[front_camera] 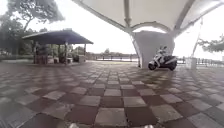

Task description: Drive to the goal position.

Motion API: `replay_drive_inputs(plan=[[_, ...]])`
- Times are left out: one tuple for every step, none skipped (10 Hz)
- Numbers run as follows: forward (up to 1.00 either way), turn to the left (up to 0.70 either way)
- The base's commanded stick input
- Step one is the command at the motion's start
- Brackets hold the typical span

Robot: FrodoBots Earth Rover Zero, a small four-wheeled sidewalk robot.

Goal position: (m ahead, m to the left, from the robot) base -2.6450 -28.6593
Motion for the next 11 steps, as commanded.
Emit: replay_drive_inputs(plan=[[0.7, -0.35], [0.7, -0.35], [0.7, -0.35], [0.7, -0.35], [0.7, -0.35], [0.7, -0.35], [0.7, -0.35], [0.7, -0.35], [0.7, -0.35], [0.7, -0.35], [0.7, -0.35]])
